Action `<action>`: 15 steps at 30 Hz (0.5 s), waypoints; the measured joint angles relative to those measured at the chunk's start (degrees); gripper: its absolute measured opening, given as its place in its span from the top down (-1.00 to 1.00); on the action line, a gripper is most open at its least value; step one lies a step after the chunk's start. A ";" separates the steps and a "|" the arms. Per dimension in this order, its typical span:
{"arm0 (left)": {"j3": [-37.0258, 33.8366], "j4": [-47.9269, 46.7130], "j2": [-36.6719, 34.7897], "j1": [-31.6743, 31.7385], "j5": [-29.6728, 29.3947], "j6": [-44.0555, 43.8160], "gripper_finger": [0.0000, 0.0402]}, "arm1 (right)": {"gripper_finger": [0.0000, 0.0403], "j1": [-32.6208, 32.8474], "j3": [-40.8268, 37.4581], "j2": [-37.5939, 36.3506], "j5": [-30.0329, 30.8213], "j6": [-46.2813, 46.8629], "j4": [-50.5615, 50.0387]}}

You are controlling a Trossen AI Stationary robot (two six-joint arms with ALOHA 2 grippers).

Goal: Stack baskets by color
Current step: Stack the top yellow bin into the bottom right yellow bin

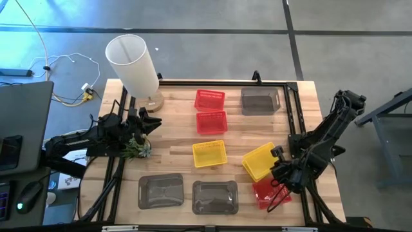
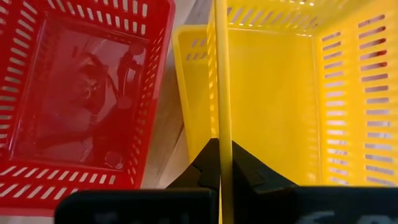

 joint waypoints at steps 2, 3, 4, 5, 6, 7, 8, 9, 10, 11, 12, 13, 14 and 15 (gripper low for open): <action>-0.02 0.01 0.00 -0.01 0.00 0.02 0.53 | 1.00 0.00 0.00 0.00 -0.48 0.01 0.07; -0.01 0.00 0.00 -0.01 0.01 0.02 0.53 | 1.00 0.00 0.00 0.02 -0.89 0.03 0.07; -0.02 0.01 0.00 0.00 0.00 0.02 0.53 | 1.00 0.00 0.00 0.10 -1.00 0.03 0.16; 0.00 0.01 0.00 -0.01 0.00 0.00 0.53 | 1.00 0.00 0.00 0.29 -1.01 0.01 0.39; 0.00 0.00 0.00 0.00 0.02 0.02 0.53 | 1.00 0.00 0.00 0.52 -1.00 0.01 0.54; 0.00 0.00 -0.02 -0.02 0.02 0.02 0.53 | 1.00 0.00 0.00 0.87 -1.02 0.01 0.51; -0.02 0.02 0.00 0.00 0.02 0.00 0.53 | 1.00 -0.07 0.00 1.40 -1.01 0.01 0.50; -0.02 0.01 0.00 0.00 0.01 0.00 0.53 | 1.00 -0.18 0.00 2.00 -1.05 0.00 0.50; 0.00 0.02 0.00 0.00 0.02 0.00 0.53 | 1.00 -0.34 0.00 2.57 -1.11 -0.04 0.48; -0.01 0.00 0.00 -0.01 0.02 0.01 0.53 | 1.00 -0.37 -0.02 3.04 -1.13 -0.06 0.46; 0.00 0.00 0.00 -0.01 0.02 0.01 0.53 | 1.00 -0.39 -0.02 3.41 -1.13 -0.12 0.46; -0.02 0.01 -0.02 0.00 0.02 0.02 0.53 | 1.00 -0.38 -0.02 3.83 -1.14 -0.42 0.46; -0.01 0.01 0.00 0.00 0.02 0.04 0.53 | 1.00 -0.37 -0.02 4.29 -1.21 -0.57 0.46; -0.01 0.00 0.00 0.00 0.02 0.04 0.53 | 1.00 -0.37 -0.02 4.63 -1.34 -0.63 0.44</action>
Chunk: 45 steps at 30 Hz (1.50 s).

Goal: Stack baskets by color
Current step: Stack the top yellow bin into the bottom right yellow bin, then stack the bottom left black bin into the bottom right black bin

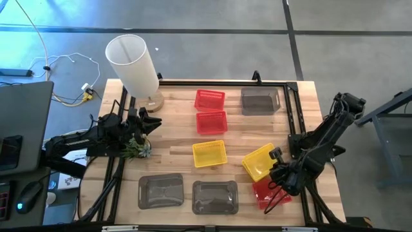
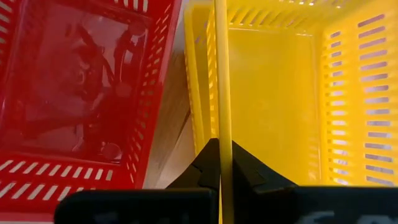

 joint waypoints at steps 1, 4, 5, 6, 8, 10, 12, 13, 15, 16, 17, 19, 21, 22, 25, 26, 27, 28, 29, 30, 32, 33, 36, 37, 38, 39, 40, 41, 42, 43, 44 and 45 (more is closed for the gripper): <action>0.02 0.00 -0.01 0.00 0.00 0.00 0.53 | 1.00 0.00 0.00 0.26 -0.03 0.00 0.02; 0.02 0.00 -0.01 -0.01 0.00 0.13 0.53 | 1.00 -0.01 0.00 1.01 -0.28 -0.11 0.01; 0.02 0.02 0.00 0.00 0.00 0.11 0.53 | 1.00 0.00 0.00 1.12 -0.58 -0.65 0.03; 0.01 -0.01 -0.02 0.00 0.00 0.11 0.53 | 1.00 0.00 0.00 1.29 -0.82 -0.77 0.06; 0.02 -0.01 0.00 -0.01 0.00 0.10 0.53 | 1.00 -0.13 0.00 1.49 -0.56 -0.58 0.10; 0.02 0.01 0.00 0.00 0.00 0.11 0.53 | 1.00 -0.65 0.00 1.45 -0.42 0.34 0.40; 0.02 -0.01 -0.02 -0.02 0.00 0.09 0.53 | 1.00 -1.24 0.00 1.45 -0.66 1.15 0.42; 0.02 -0.01 0.00 0.00 0.00 0.07 0.53 | 1.00 -1.52 0.00 1.45 -0.94 1.55 0.43; 0.01 -0.01 0.00 0.00 0.00 0.08 0.53 | 1.00 -2.01 0.00 1.45 -1.05 2.15 0.43; 0.02 -0.01 -0.02 -0.01 0.00 0.10 0.53 | 0.99 -2.21 0.00 1.45 -1.10 2.24 0.41; 0.02 -0.01 0.00 0.00 0.00 0.09 0.53 | 0.98 -2.28 0.00 1.45 -1.12 2.53 0.42; 0.02 -0.01 -0.02 0.00 0.00 0.07 0.53 | 0.93 -2.29 0.00 1.45 -1.05 3.26 0.43; 0.02 -0.01 -0.01 0.00 0.00 0.09 0.53 | 0.84 -2.27 0.00 1.45 -1.07 4.20 0.46; 0.02 -0.01 0.00 0.00 0.00 0.09 0.53 | 0.79 -2.27 0.00 1.45 -1.07 4.53 0.49; 0.02 -0.01 0.00 -0.01 0.00 0.09 0.53 | 0.64 -2.27 0.00 1.45 -1.02 4.61 0.59; 0.02 -0.01 0.00 0.00 0.00 0.09 0.53 | 0.59 -2.27 0.00 1.45 -0.96 4.41 0.59; 0.02 -0.01 0.00 0.00 0.00 0.10 0.53 | 0.56 -2.27 0.00 1.42 -0.72 4.28 0.60; 0.02 -0.01 0.00 0.00 0.00 0.09 0.53 | 0.52 -2.27 0.04 1.42 -0.38 4.29 0.59; 0.02 -0.01 0.00 0.00 0.00 0.09 0.53 | 0.50 -2.27 0.20 1.42 0.02 4.29 0.53; 0.02 -0.01 0.00 0.00 0.00 0.09 0.53 | 0.47 -2.27 0.53 1.42 0.25 4.30 0.50; 0.02 -0.01 0.00 -0.01 0.00 0.10 0.53 | 0.44 -2.27 1.51 1.42 0.50 4.32 0.36; 0.02 -0.01 0.00 -0.02 0.00 0.10 0.53 | 0.43 -2.27 2.12 1.42 0.53 4.42 0.09; 0.02 -0.03 0.00 0.00 0.00 0.92 0.53 | 0.41 -2.25 4.26 1.40 2.79 5.71 -0.72; 0.02 -0.03 0.00 0.00 0.00 1.72 0.53 | 0.41 -2.25 4.96 1.40 3.86 6.32 -1.19; 0.02 -0.03 0.00 0.00 0.00 2.34 0.53 | 0.41 -2.25 5.60 1.40 5.00 7.30 -1.90; 0.02 -0.03 -0.02 -0.02 0.00 3.09 0.53 | 0.41 -2.25 6.25 1.40 6.25 8.63 -2.60; 0.02 -0.03 0.00 -0.01 0.00 3.75 0.53 | 0.41 -2.25 6.91 1.40 7.77 10.27 -3.20; 0.02 -0.03 0.00 -0.01 0.00 4.54 0.53 | 0.41 -2.27 7.58 1.40 9.48 12.02 -3.61; 0.02 -0.03 0.00 -0.01 0.00 5.26 0.53 | 0.41 -2.25 8.16 1.40 11.32 13.99 -4.00; 0.02 -0.03 0.00 0.00 0.00 6.08 0.53 | 0.41 -2.25 8.67 1.40 13.14 15.99 -4.42; 0.02 -0.03 0.00 0.00 0.00 7.07 0.53 | 0.41 -2.27 9.11 1.40 15.19 18.15 -4.66; 0.02 -0.03 0.00 0.00 0.00 8.15 0.53 | 0.41 -2.29 9.52 1.40 17.35 20.47 -4.83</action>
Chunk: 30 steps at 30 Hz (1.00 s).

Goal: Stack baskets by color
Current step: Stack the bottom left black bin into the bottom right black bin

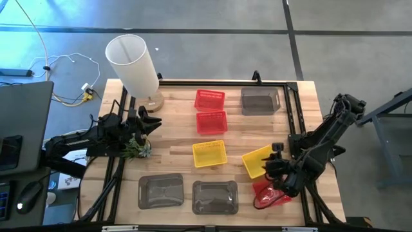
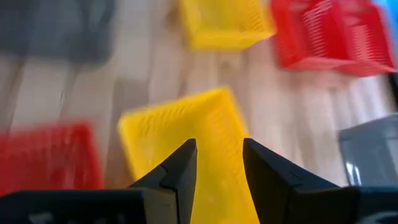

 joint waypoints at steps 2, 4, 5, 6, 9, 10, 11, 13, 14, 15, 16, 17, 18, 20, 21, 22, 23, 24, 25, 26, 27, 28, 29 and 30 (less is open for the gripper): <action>0.00 0.00 0.00 -0.02 0.00 2.17 0.53 | 0.41 -0.45 0.64 0.00 4.06 4.63 -0.26; 0.00 0.00 0.00 -0.01 0.00 4.27 0.53 | 0.41 -1.28 0.96 -0.01 7.38 8.62 -0.34; 0.00 0.00 -0.01 0.00 0.00 5.19 0.53 | 0.41 -1.84 0.97 -0.02 8.73 10.13 -0.30; 0.00 0.00 0.00 0.00 0.01 6.19 0.53 | 0.41 -2.52 0.97 -0.02 9.87 11.51 -0.37; 0.86 -0.46 0.00 0.00 0.00 9.12 0.53 | 0.41 -5.08 0.93 -0.02 11.14 14.94 -0.31; 1.37 -0.50 0.00 0.00 0.00 9.94 0.53 | 0.41 -6.04 0.93 -0.02 11.17 15.71 -0.17; 1.98 -0.80 0.00 -0.02 0.02 10.56 0.53 | 0.41 -6.94 0.93 -0.02 11.17 16.46 0.05; 3.55 -2.48 0.20 -0.01 0.01 11.29 0.53 | 0.41 -8.61 0.93 -0.02 11.10 17.26 0.61; 4.54 -3.74 0.49 -0.02 0.05 11.52 0.53 | 0.41 -9.30 0.93 -0.02 11.00 17.26 1.14; 5.74 -5.44 0.92 -0.02 0.22 11.57 0.53 | 0.41 -9.92 0.93 -0.02 10.92 17.12 1.68; 7.05 -7.54 1.49 -0.02 0.50 11.57 0.53 | 0.41 -10.50 0.91 -0.02 10.85 16.61 2.17; 8.41 -9.95 2.22 -0.02 0.81 11.57 0.53 | 0.41 -10.98 0.91 -0.02 10.69 16.07 2.72; 9.94 -12.66 3.13 -0.02 1.14 11.56 0.53 | 0.41 -11.40 0.91 -0.02 10.61 15.12 3.24; 13.29 -18.40 5.36 -0.02 1.79 11.52 0.53 | 0.41 -12.35 0.88 -0.02 10.57 13.38 4.34; 14.77 -19.72 6.76 -0.04 2.08 11.02 0.53 | 0.41 -12.78 0.88 -0.02 10.54 12.57 4.85; 15.84 -19.85 8.09 -0.12 2.66 10.20 0.53 | 0.41 -13.27 0.88 -0.02 10.55 11.96 5.15; 16.81 -20.15 9.30 -0.26 3.62 9.84 0.53 | 0.41 -13.69 0.88 -0.02 10.54 11.46 5.42; 17.89 -20.49 10.54 -0.46 4.56 9.96 0.53 | 0.41 -14.14 0.88 -0.02 10.51 11.04 5.64; 19.02 -20.50 11.91 -0.71 5.15 10.01 0.53 | 0.41 -14.68 0.88 -0.02 10.26 10.67 5.72; 20.12 -20.48 13.24 -0.98 5.31 9.79 0.53 | 0.41 -15.08 0.88 -0.02 9.89 10.62 5.83; 21.31 -21.03 14.49 -1.25 5.34 9.12 0.53 | 0.41 -15.47 0.86 -0.02 9.82 10.61 5.86; 22.54 -21.87 15.79 -1.56 5.19 8.39 0.53 | 0.41 -15.84 0.86 -0.02 9.79 10.59 5.86; 23.88 -22.44 17.24 -1.93 4.89 7.82 0.53 | 0.41 -16.15 0.86 -0.02 9.78 10.59 5.88; 25.27 -23.26 18.67 -2.30 4.69 7.44 0.53 | 0.41 -16.46 0.86 -0.02 9.75 10.59 5.90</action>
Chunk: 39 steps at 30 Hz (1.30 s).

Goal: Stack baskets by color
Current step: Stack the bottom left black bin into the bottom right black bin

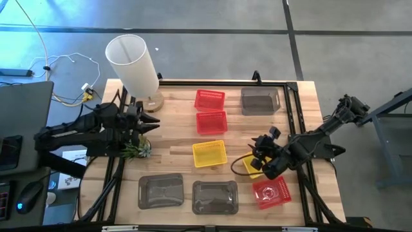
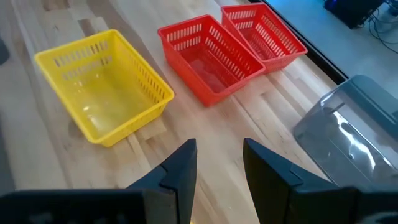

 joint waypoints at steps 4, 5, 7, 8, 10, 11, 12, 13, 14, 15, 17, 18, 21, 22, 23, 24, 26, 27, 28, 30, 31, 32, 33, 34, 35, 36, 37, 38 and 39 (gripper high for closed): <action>6.31 -5.28 5.83 -2.01 -0.06 -0.60 0.53 | 0.41 -0.76 -0.02 0.00 -0.09 0.00 0.41; 8.11 -7.59 7.45 -2.70 -0.18 -0.62 0.53 | 0.41 -0.79 -0.02 0.00 -0.08 0.00 0.55; 12.01 -12.54 10.86 -4.08 -0.21 -0.62 0.53 | 0.41 -0.79 -0.02 0.00 -0.08 0.00 0.73; 13.93 -15.00 12.62 -4.89 -0.24 -0.62 0.53 | 0.41 -0.77 -0.02 0.00 -0.08 0.00 0.94; 17.29 -18.92 16.05 -6.82 -0.27 -1.00 0.53 | 0.41 -0.76 -0.02 0.00 -0.09 0.00 1.32; 18.72 -19.82 17.69 -7.95 -0.31 -1.59 0.53 | 0.41 -0.76 -0.02 0.00 -0.09 0.00 1.49; 20.03 -20.12 19.30 -9.12 -0.40 -1.95 0.53 | 0.41 -0.76 -0.02 0.00 -0.09 0.00 1.65; 21.11 -20.06 20.71 -10.33 -0.38 -2.02 0.53 | 0.41 -0.76 -0.02 0.00 -0.10 0.00 1.75; 22.16 -20.10 22.02 -11.57 -0.38 -2.09 0.53 | 0.41 -0.76 -0.02 0.00 -0.16 0.00 1.74; 23.28 -20.10 23.40 -12.88 -0.38 -2.31 0.53 | 0.41 -0.76 -0.02 0.00 -0.32 0.00 1.75; 25.09 -19.97 25.92 -15.48 -0.40 -3.83 0.53 | 0.41 -0.76 -0.02 0.00 -1.37 0.00 1.75; 25.76 -20.04 27.14 -16.86 -0.41 -4.64 0.53 | 0.41 -0.76 -0.02 0.00 -1.79 0.00 1.75; 27.54 -20.71 30.11 -21.17 -0.39 -7.87 0.53 | 0.41 -0.76 -0.04 0.00 -3.27 0.00 1.74; 28.08 -20.86 31.08 -22.67 -0.48 -9.37 0.53 | 0.41 -0.76 -0.02 0.00 -3.42 0.00 1.74; 28.47 -21.48 31.94 -24.21 -0.73 -11.01 0.53 | 0.41 -0.76 -0.03 0.00 -3.52 -0.02 1.70; 28.77 -22.28 32.79 -25.75 -1.07 -12.62 0.53 | 0.41 -0.76 -0.02 0.00 -3.59 -0.04 1.68; 29.16 -22.26 34.61 -28.84 -1.11 -15.69 0.53 | 0.41 -0.76 -0.03 0.00 -3.75 -1.15 1.66; 29.26 -22.18 35.40 -30.29 -1.31 -17.22 0.53 | 0.41 -0.76 -0.02 0.00 -3.83 -1.84 1.66; 29.28 -22.22 36.12 -31.68 -1.54 -18.37 0.53 | 0.41 -0.76 -0.02 0.00 -3.89 -2.24 1.66; 29.34 -22.20 37.76 -34.25 -3.13 -20.34 0.53 | 0.41 -0.76 -0.04 0.00 -3.94 -2.54 1.66; 29.33 -22.29 38.64 -35.56 -4.37 -21.15 0.53 | 0.41 -0.76 -0.02 0.00 -3.96 -2.52 1.66; 29.32 -22.50 39.45 -36.76 -5.60 -21.83 0.53 | 0.41 -0.76 -0.02 0.00 -3.99 -2.47 1.66; 29.32 -22.48 40.24 -37.87 -6.63 -22.52 0.53 | 0.41 -0.76 -0.02 0.00 -4.12 -2.47 1.66; 29.32 -22.40 40.97 -38.96 -7.52 -23.10 0.53 | 0.41 -0.76 -0.04 0.00 -4.45 -2.47 1.66; 29.32 -22.45 41.67 -39.97 -8.28 -23.79 0.53 | 0.41 -0.76 -0.02 0.00 -4.89 -2.39 1.64; 29.32 -22.42 42.39 -40.90 -8.89 -24.43 0.53 | 0.41 -0.76 -0.02 0.00 -5.22 -2.40 1.65; 29.33 -22.40 43.15 -41.78 -9.56 -25.06 0.53 | 0.41 -0.73 -0.03 0.00 -5.33 -2.40 1.66; 29.32 -22.47 43.93 -42.64 -10.26 -25.60 0.53 | 0.41 -0.72 -0.02 0.00 -5.47 -2.40 1.66; 29.32 -22.58 44.68 -43.44 -11.11 -26.05 0.53 | 0.41 -0.72 -0.02 0.00 -5.81 -2.40 1.66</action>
